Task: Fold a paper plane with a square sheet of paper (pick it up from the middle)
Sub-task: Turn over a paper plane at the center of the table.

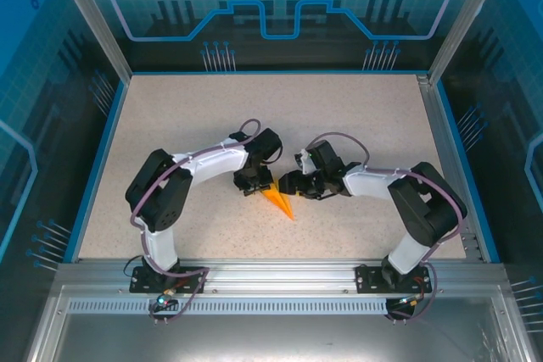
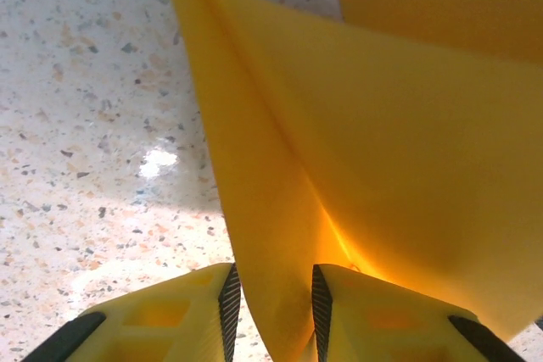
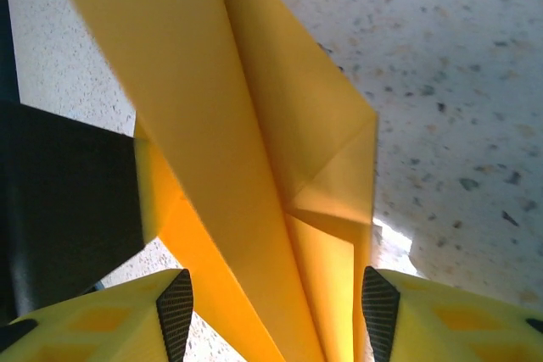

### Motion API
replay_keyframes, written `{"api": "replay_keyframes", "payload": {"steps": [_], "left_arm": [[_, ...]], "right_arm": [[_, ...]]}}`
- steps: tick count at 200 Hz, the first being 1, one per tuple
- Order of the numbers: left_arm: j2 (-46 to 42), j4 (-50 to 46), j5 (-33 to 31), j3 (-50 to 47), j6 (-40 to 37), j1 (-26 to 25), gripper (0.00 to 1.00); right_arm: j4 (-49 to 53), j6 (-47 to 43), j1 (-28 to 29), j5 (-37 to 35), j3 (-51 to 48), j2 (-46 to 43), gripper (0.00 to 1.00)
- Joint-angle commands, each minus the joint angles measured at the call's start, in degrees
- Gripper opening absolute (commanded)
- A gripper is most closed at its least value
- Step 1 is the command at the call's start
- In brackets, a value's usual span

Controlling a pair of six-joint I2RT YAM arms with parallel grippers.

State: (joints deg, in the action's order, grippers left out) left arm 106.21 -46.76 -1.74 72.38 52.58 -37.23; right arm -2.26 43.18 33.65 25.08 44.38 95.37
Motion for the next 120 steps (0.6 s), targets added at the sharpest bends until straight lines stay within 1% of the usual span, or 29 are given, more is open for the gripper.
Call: {"api": "replay_keyframes", "payload": {"steps": [1,15,27,60,66,107,120], "left_arm": [[-2.2,0.6,-0.2,-1.4,0.8,0.4,0.34],[-2.2,1.4,0.1,-2.2,0.5,0.5,0.34],[-2.3,2.0,0.4,-2.7,0.5,0.5,0.34],[-2.4,2.1,0.2,-3.0,0.5,0.4,0.34],[-2.4,2.2,0.2,-3.1,0.5,0.4,0.34],[-2.3,2.7,0.4,-3.4,0.4,0.4,0.34],[-2.3,2.7,0.4,-3.4,0.4,0.5,0.34]], "right_arm": [[2.0,-2.7,0.6,0.0,1.9,1.1,0.58],[2.9,-4.3,1.1,1.3,3.3,2.2,0.58],[5.1,-5.2,1.7,-0.5,4.6,3.2,0.57],[7.0,-5.9,1.8,-3.2,5.6,5.0,0.57],[7.3,-6.0,1.9,-3.8,7.5,5.2,0.57],[7.3,-6.5,1.7,-5.3,8.3,5.9,0.58],[7.4,-6.6,1.7,-4.7,8.7,6.1,0.58]]}}
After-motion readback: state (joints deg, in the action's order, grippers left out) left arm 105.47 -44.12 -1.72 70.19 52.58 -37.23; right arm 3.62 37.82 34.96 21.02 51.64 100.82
